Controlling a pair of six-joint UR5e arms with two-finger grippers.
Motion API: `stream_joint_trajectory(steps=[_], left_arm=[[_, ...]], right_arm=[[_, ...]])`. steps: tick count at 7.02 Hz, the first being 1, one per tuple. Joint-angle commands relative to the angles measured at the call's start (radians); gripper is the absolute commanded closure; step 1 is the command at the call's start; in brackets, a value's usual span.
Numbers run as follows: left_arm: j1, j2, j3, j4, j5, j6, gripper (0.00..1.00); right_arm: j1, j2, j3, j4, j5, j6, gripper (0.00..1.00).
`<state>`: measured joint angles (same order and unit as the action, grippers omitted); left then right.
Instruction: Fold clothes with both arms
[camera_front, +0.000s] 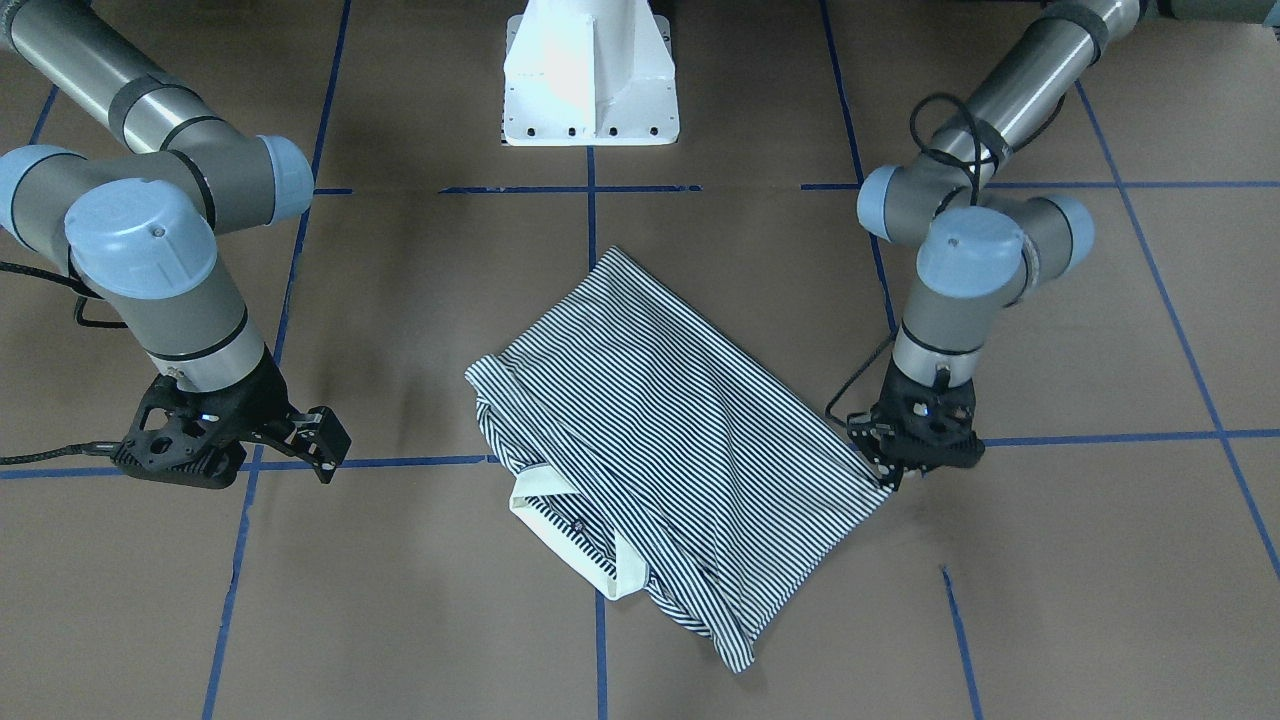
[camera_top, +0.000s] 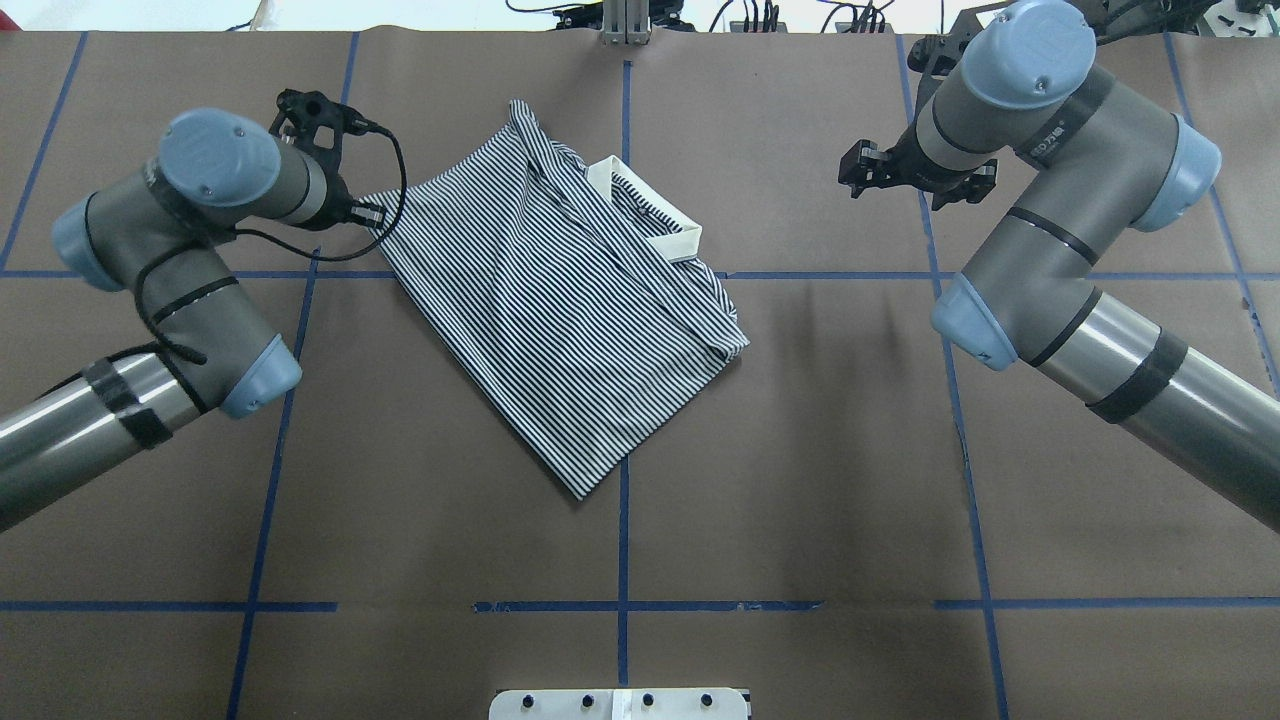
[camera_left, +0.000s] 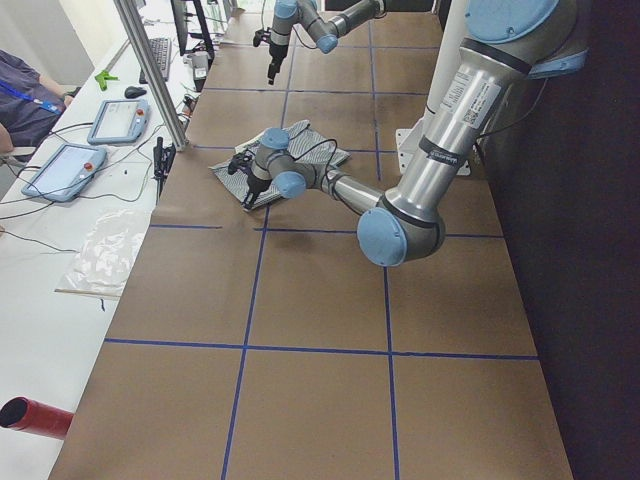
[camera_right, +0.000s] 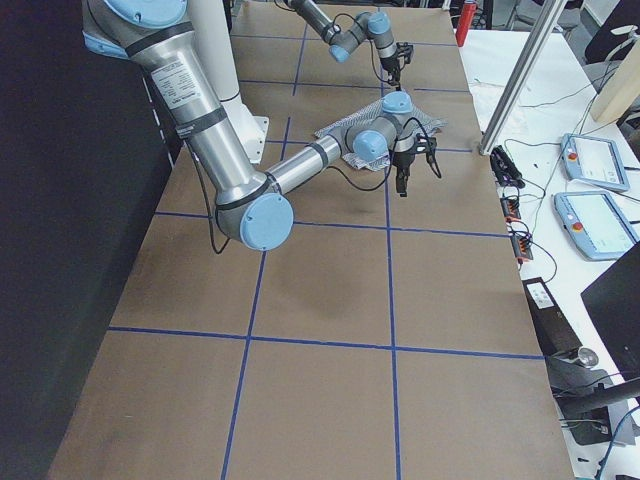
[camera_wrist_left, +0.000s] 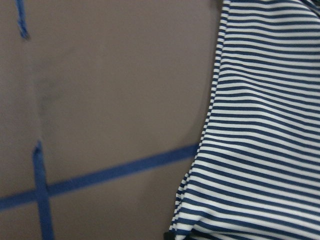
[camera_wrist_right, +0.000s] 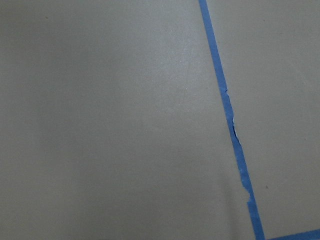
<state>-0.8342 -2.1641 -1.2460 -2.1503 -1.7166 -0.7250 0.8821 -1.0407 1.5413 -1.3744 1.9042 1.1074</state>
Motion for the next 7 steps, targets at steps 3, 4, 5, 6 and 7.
stream_joint_trajectory(steps=[3,4,5,6,7], left_arm=[[-0.049,-0.229,0.41,-0.221,0.109,0.015,0.99],[-0.049,-0.208,0.401,-0.229,0.104,0.094,0.01],[-0.072,-0.207,0.392,-0.235,0.086,0.169,0.0],[-0.116,-0.204,0.379,-0.233,-0.001,0.262,0.0],[-0.121,-0.174,0.344,-0.235,-0.024,0.271,0.0]], right_arm=[[0.0,0.001,0.005,0.0,-0.002,0.019,0.0],[-0.018,0.008,0.003,0.002,-0.002,0.057,0.0],[-0.049,0.022,0.003,0.003,-0.013,0.112,0.0],[-0.092,0.054,-0.001,0.003,-0.074,0.176,0.0],[-0.125,0.101,-0.013,0.002,-0.111,0.287,0.02]])
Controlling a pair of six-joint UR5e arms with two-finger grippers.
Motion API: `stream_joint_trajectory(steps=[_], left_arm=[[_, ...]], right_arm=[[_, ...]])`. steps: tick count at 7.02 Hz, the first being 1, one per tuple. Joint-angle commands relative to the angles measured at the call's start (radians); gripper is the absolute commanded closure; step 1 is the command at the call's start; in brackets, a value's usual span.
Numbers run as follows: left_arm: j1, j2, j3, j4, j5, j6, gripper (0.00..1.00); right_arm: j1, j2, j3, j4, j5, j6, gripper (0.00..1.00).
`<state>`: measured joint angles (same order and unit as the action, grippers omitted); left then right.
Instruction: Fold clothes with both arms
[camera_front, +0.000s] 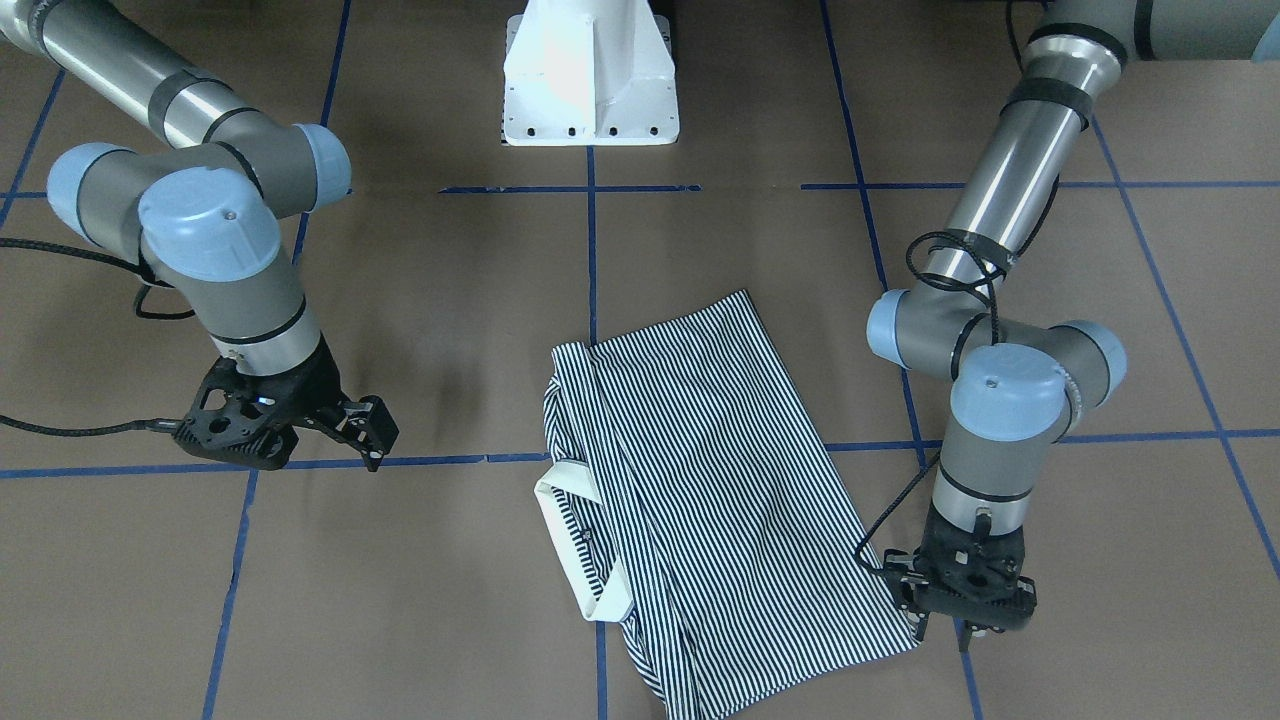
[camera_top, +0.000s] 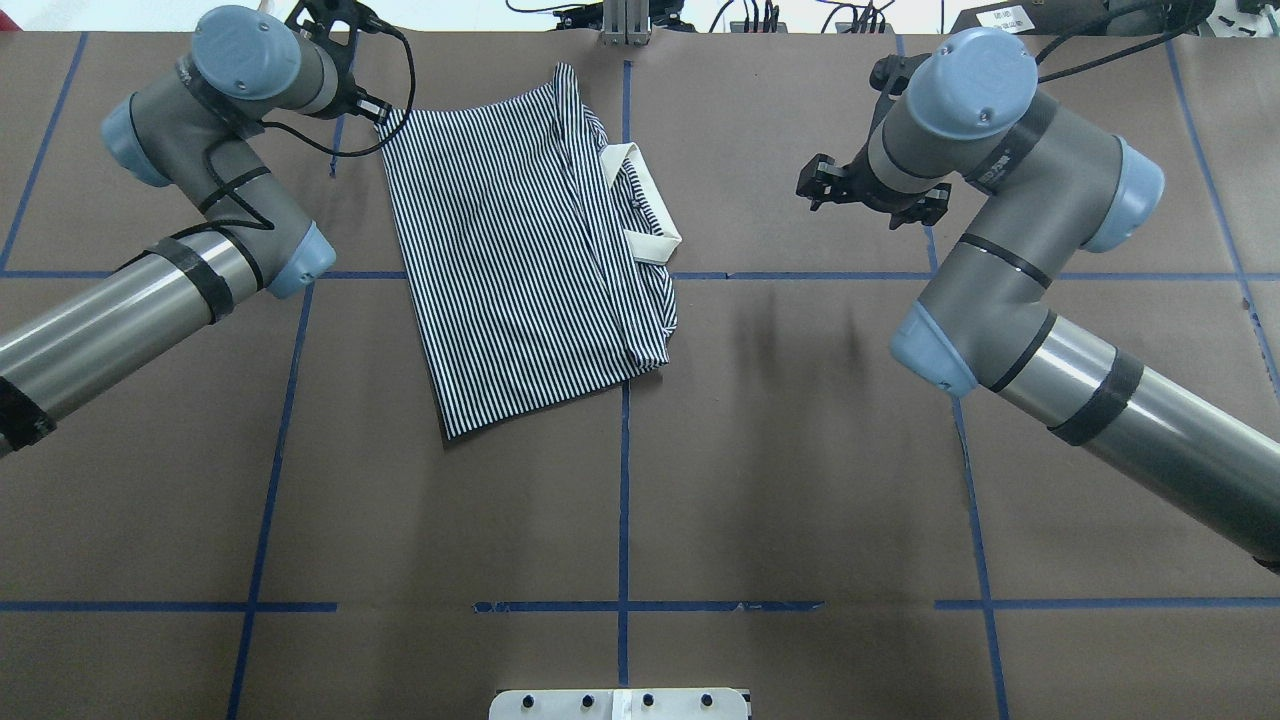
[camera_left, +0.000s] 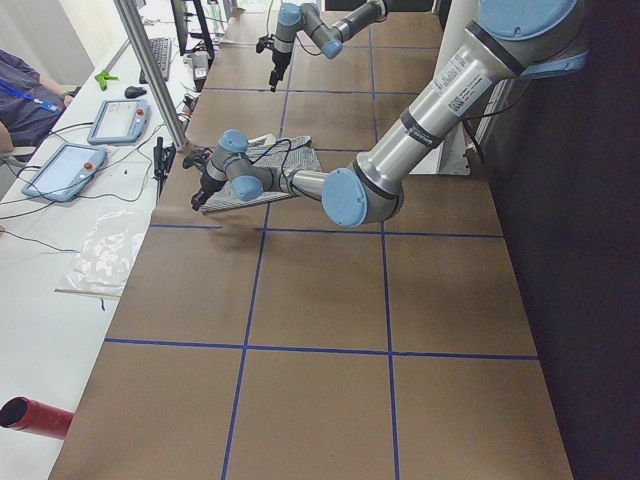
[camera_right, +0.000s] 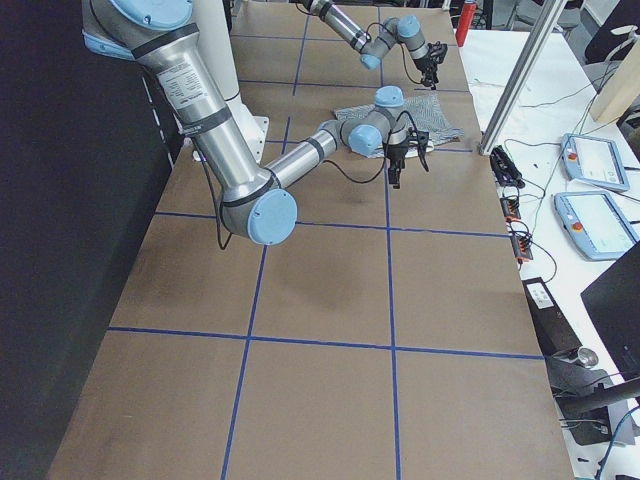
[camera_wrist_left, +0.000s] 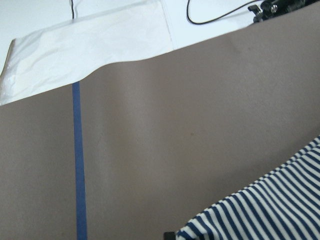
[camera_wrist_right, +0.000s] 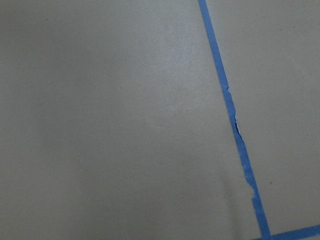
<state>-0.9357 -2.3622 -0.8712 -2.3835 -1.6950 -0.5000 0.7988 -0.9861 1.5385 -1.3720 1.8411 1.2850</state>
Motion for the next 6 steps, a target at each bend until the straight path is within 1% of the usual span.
stream_joint_trajectory(steps=[1,2,3,4,5,6], left_arm=[[-0.021,0.058,-0.085,0.0,-0.048,0.041,0.0],[-0.02,0.073,-0.092,0.0,-0.048,0.04,0.0],[-0.021,0.081,-0.094,-0.002,-0.049,0.04,0.0],[-0.021,0.083,-0.094,-0.002,-0.049,0.04,0.0],[-0.021,0.083,-0.094,-0.002,-0.051,0.038,0.0],[-0.021,0.093,-0.098,-0.003,-0.052,0.035,0.0]], right_arm=[[-0.078,0.114,-0.053,0.001,-0.081,0.238,0.11],[-0.119,0.168,-0.116,0.048,-0.161,0.352,0.22],[-0.15,0.234,-0.221,0.113,-0.205,0.419,0.24],[-0.177,0.279,-0.292,0.144,-0.257,0.482,0.25],[-0.197,0.287,-0.308,0.145,-0.293,0.503,0.29],[-0.205,0.297,-0.342,0.148,-0.307,0.505,0.3]])
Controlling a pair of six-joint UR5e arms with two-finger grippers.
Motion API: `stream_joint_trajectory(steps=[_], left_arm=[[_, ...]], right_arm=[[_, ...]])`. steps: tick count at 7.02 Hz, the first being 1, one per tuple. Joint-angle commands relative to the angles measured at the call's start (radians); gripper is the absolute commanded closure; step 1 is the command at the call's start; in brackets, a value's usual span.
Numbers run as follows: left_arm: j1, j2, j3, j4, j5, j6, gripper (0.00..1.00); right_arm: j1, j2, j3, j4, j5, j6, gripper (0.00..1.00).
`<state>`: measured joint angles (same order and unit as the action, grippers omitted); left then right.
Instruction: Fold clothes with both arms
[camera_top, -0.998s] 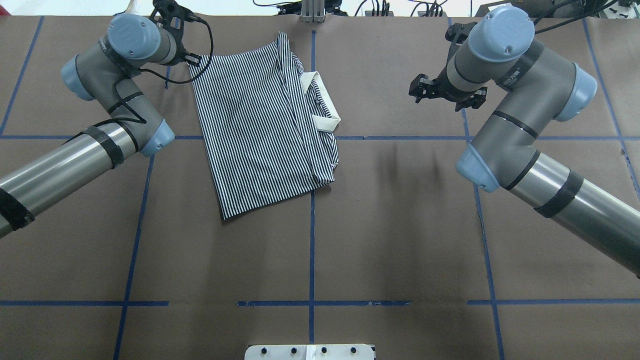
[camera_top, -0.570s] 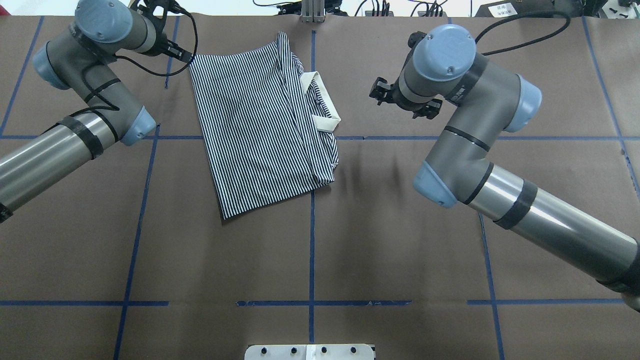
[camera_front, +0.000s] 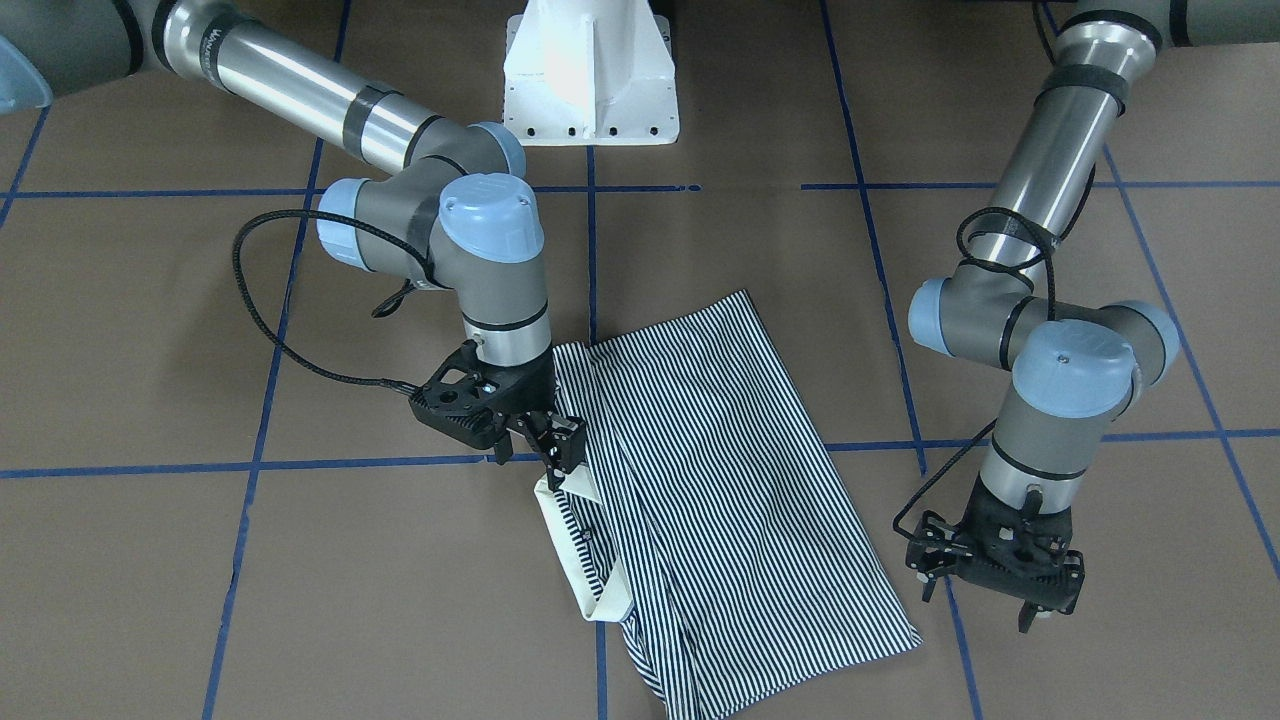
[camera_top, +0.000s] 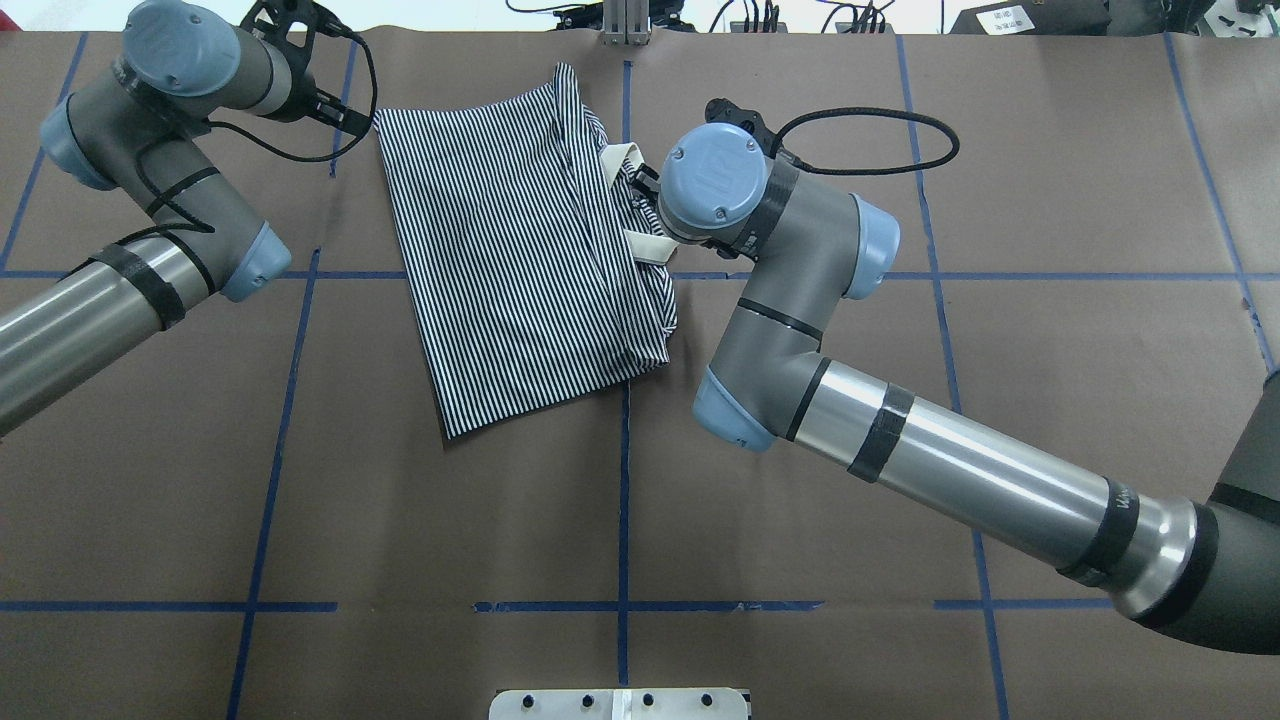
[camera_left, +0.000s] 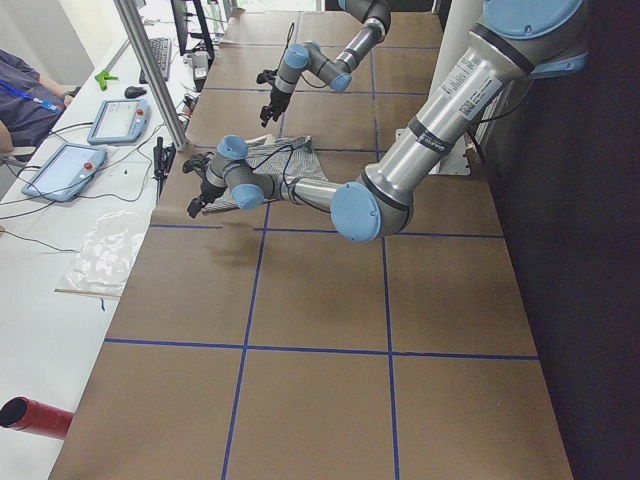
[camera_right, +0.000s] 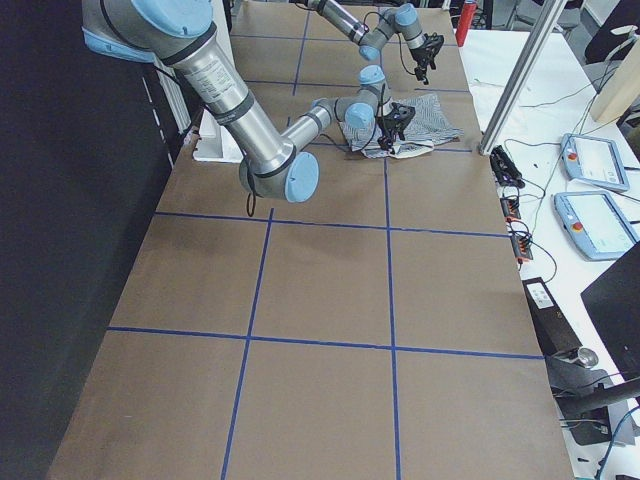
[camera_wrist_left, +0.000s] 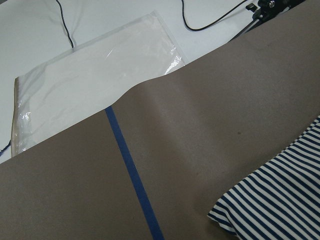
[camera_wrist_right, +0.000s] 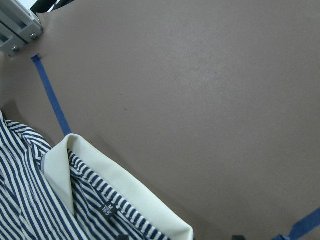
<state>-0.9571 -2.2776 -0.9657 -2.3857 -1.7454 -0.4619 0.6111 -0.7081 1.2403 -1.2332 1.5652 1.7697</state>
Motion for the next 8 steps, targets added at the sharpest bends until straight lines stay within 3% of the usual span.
stream_joint_trajectory(steps=[1,4,5,7,8], left_arm=[[0.0,0.018,-0.014,-0.001,-0.002,-0.02,0.0],[0.001,0.023,-0.019,0.0,-0.002,-0.02,0.0],[0.001,0.023,-0.019,0.0,-0.002,-0.02,0.0],[0.001,0.021,-0.019,-0.001,-0.002,-0.02,0.0],[0.001,0.023,-0.019,-0.001,-0.002,-0.02,0.0]], right_arm=[[-0.024,0.039,-0.079,0.011,-0.04,0.02,0.3],[-0.031,0.038,-0.088,0.011,-0.042,0.019,0.3],[-0.031,0.038,-0.093,0.011,-0.043,0.019,0.41],[-0.031,0.041,-0.104,0.012,-0.048,0.022,0.49],[-0.031,0.042,-0.105,0.012,-0.048,0.03,0.59]])
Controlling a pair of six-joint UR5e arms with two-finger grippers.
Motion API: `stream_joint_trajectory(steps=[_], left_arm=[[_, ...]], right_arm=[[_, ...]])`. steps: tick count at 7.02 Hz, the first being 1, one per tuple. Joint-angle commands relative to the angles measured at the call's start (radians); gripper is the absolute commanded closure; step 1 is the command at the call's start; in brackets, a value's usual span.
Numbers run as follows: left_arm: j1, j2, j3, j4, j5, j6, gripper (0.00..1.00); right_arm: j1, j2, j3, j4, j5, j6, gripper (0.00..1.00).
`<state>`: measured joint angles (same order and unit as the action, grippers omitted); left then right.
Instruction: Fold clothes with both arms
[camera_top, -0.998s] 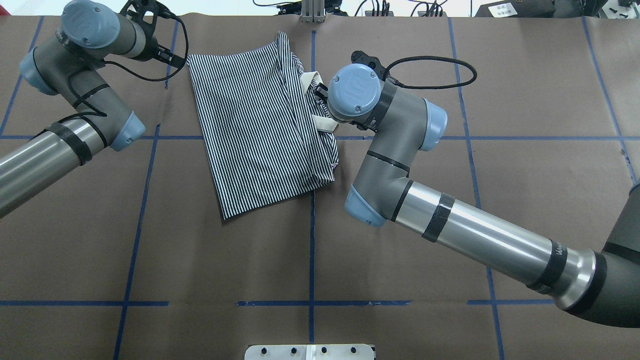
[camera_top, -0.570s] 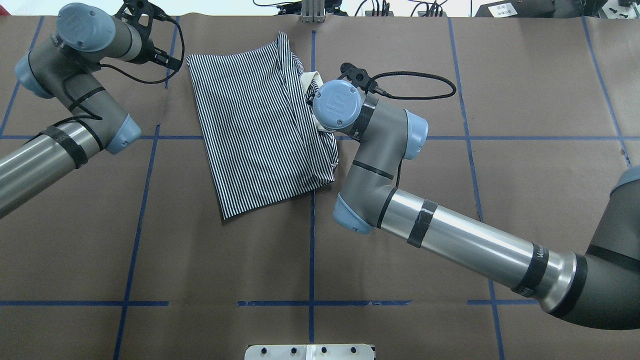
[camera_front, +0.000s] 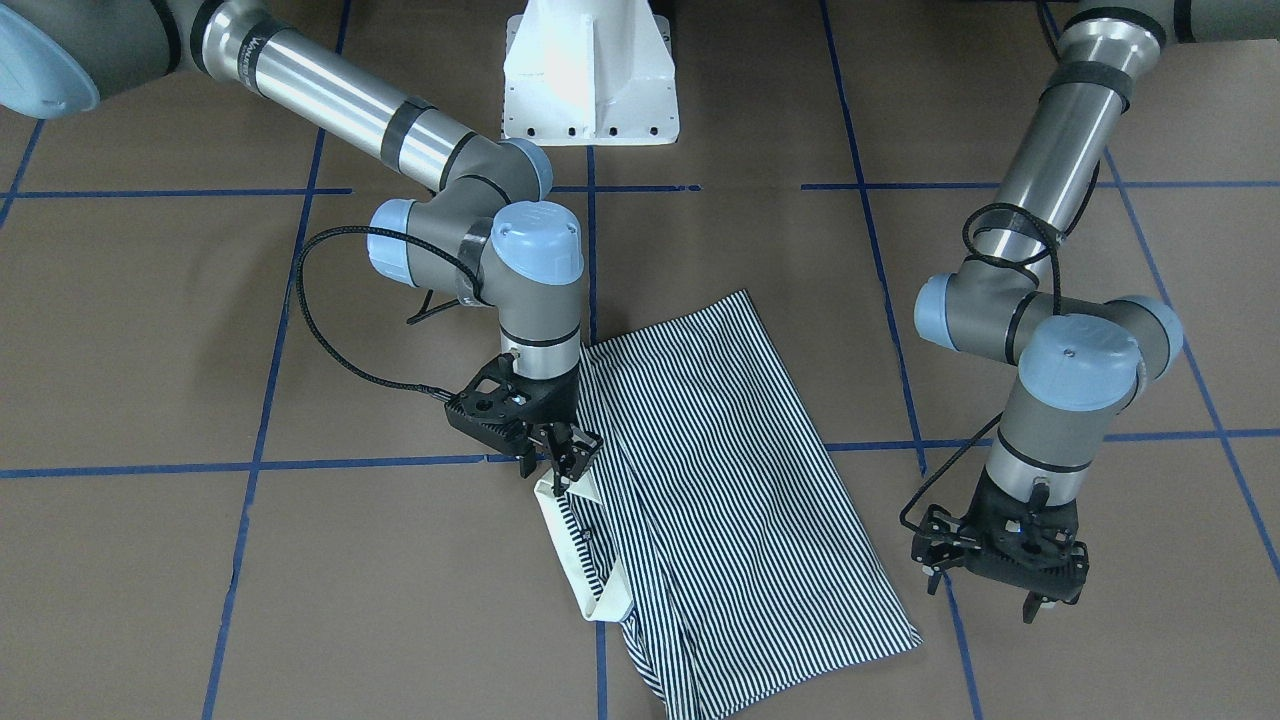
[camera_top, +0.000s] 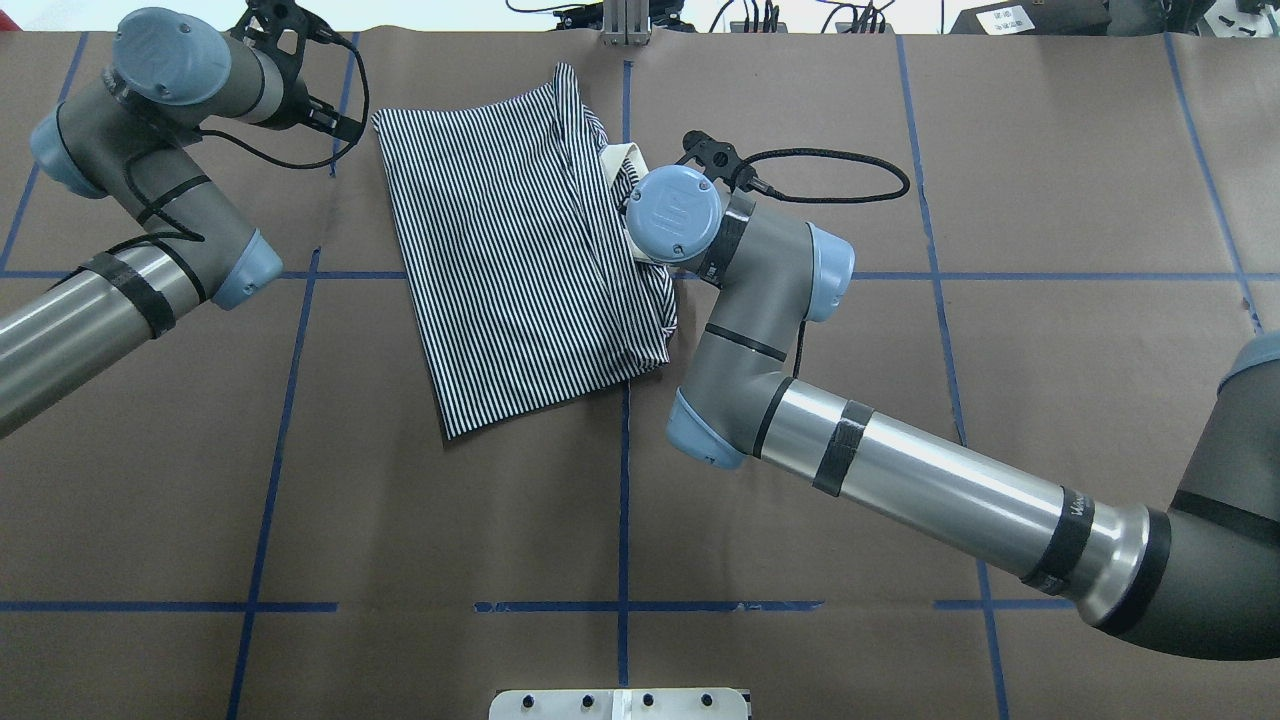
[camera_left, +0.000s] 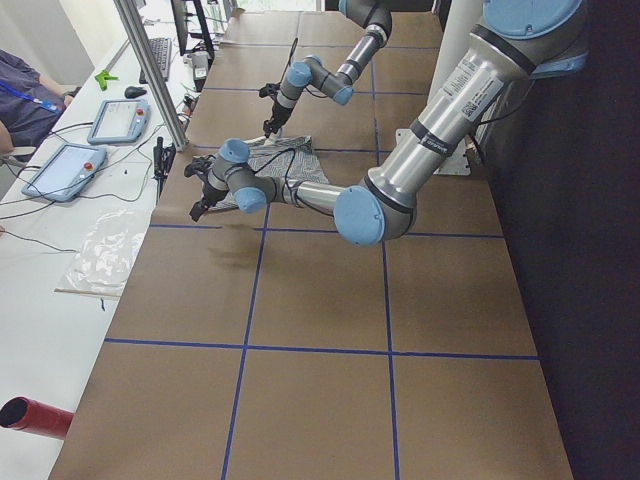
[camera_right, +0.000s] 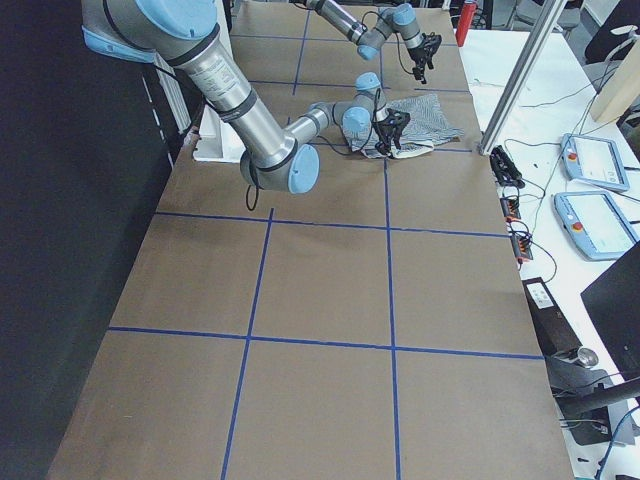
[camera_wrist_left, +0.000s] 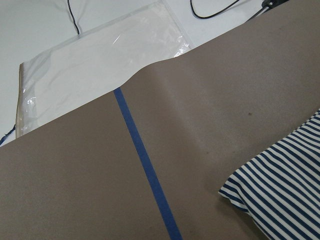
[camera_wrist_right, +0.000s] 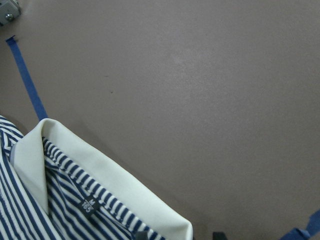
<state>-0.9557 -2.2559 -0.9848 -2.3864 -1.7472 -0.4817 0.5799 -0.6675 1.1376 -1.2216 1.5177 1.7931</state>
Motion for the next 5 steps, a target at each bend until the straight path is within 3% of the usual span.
stream_joint_trajectory(steps=[1,2,5], left_arm=[[0.0,0.001,-0.002,-0.001,0.0,0.0,0.0],[0.0,0.001,-0.002,-0.001,0.0,-0.002,0.0],[0.005,0.025,-0.049,-0.001,0.0,-0.018,0.0]], right_arm=[[-0.002,0.003,-0.002,0.001,-0.001,0.015,0.86],[-0.002,0.002,-0.002,-0.001,0.001,0.014,1.0],[0.0,-0.013,0.046,-0.006,0.01,0.003,1.0]])
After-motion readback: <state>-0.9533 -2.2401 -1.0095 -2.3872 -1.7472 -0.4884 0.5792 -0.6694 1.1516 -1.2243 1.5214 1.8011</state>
